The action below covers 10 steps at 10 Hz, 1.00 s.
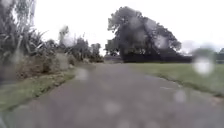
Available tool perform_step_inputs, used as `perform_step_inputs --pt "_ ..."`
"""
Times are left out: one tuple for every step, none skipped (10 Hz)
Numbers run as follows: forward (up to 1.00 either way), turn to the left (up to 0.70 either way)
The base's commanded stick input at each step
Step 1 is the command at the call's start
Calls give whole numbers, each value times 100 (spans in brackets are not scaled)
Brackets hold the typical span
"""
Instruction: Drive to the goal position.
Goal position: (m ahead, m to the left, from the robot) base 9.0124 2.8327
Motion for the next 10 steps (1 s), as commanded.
perform_step_inputs --pt "100 0" --pt "100 0" --pt "100 0" --pt "100 0" --pt "100 0" --pt "100 0" --pt "100 0" --pt "100 0" --pt "100 0" --pt "100 0"
